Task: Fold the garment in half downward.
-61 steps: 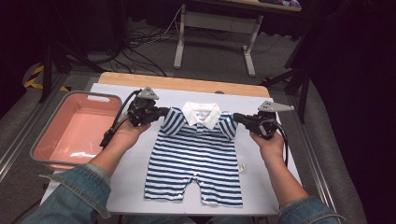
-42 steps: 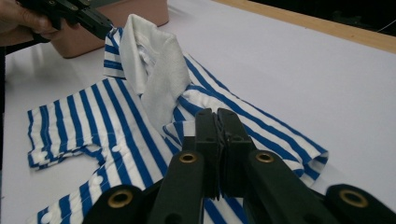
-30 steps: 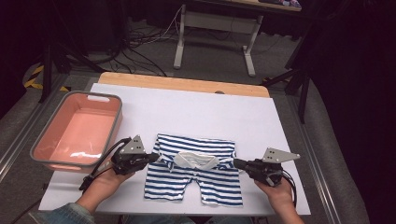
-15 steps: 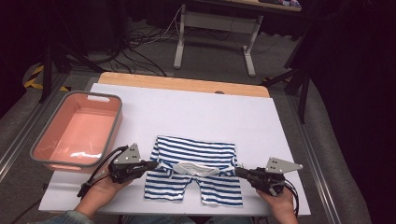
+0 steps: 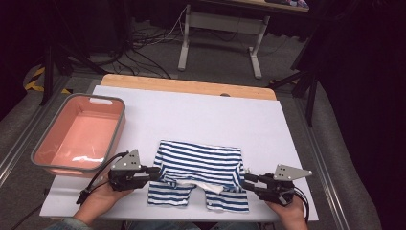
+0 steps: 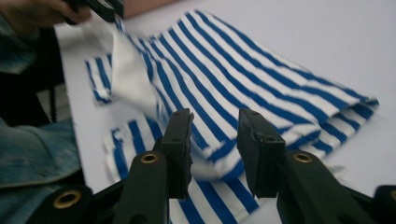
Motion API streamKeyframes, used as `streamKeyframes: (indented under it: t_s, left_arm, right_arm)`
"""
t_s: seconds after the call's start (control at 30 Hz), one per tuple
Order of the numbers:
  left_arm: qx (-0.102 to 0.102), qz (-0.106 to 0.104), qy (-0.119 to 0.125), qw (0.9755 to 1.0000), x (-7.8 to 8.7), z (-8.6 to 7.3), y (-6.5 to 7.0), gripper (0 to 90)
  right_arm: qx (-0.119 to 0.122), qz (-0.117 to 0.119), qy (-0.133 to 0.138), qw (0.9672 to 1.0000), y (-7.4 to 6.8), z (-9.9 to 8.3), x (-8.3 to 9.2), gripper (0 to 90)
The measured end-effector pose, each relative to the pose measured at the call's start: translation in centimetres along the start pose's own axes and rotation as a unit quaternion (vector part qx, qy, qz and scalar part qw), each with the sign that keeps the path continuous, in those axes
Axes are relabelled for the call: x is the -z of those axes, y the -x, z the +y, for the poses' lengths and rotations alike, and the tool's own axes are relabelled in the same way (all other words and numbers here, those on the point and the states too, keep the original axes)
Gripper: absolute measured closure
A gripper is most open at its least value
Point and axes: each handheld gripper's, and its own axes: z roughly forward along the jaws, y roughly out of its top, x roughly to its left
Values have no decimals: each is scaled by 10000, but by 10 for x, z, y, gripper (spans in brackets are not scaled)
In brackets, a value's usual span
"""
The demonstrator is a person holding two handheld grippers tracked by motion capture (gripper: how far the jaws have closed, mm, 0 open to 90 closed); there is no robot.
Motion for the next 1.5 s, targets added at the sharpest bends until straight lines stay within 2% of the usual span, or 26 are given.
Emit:
streamKeyframes:
  t_s: [0.03,0.1,0.23,0.27,0.37,0.43,0.5,0.63,0.7,0.73,0.83,0.9,1.0,1.1,1.2,1.23,1.3,1.37,1.43,1.5]
  left_arm:
    - [16,11,37,10000,0,2,-1,745]
    - [9,-2,-39,10000,-7,5,-1,739]
    - [-19,0,-206,9998,-19,7,-1,751]
    - [32,-50,-381,9993,-29,8,-2,755]
    - [-88,-139,-640,9978,-42,8,1,759]
    - [-119,-212,-792,9966,-48,6,2,760]
    - [-127,-261,-921,9953,-51,4,3,757]
    - [-222,-246,-1127,9931,-56,-2,4,749]
    - [-336,-194,-1288,9909,-59,-4,5,723]
    - [-350,-210,-1251,9913,-60,-4,5,718]
    - [-466,-187,-1272,9906,-61,-4,5,718]
    - [-456,-146,-1309,9902,-60,-4,6,717]
    - [-386,-176,-1242,9914,-60,-3,6,688]
    - [-227,-88,-1142,9932,-58,0,4,597]
    - [-133,-10,-970,9952,-56,4,0,548]
    - [-114,76,-830,9965,-55,8,-3,492]
    - [-126,141,-770,9968,-54,10,-4,461]
    - [-90,293,-723,9969,-55,15,-8,345]
    - [-27,468,-683,9966,-56,19,-12,272]
    - [-10,593,-664,9960,-58,22,-17,249]
  right_arm:
    - [61,-47,28,10000,-2,2,0,641]
    - [107,-49,-10,9999,-2,6,-4,660]
    - [191,-34,-352,9992,-4,8,-21,683]
    - [260,-15,-484,9985,-6,7,-26,685]
    - [370,40,-715,9967,-9,3,-35,685]
    - [426,81,-881,9952,-10,1,-40,667]
    - [520,92,-1069,9929,-13,-2,-45,613]
    - [627,78,-1337,9890,-16,-8,-50,557]
    - [747,-47,-1511,9857,-18,-11,-52,553]
    - [856,-121,-1528,9845,-19,-12,-52,551]
    - [894,-188,-1563,9835,-21,-11,-53,539]
    - [873,-172,-1545,9840,-20,-12,-53,529]
    - [796,-124,-1539,9848,-19,-11,-52,484]
    - [674,-53,-1350,9885,-17,-7,-50,453]
    - [631,-82,-1247,9901,-14,-3,-48,416]
    - [572,-110,-1146,9917,-11,1,-46,391]
    - [551,-137,-1112,9922,-9,3,-46,375]
    - [488,-303,-1036,9930,-1,9,-45,310]
    - [437,-388,-972,9936,6,14,-45,282]
    - [409,-423,-935,9939,9,15,-45,274]
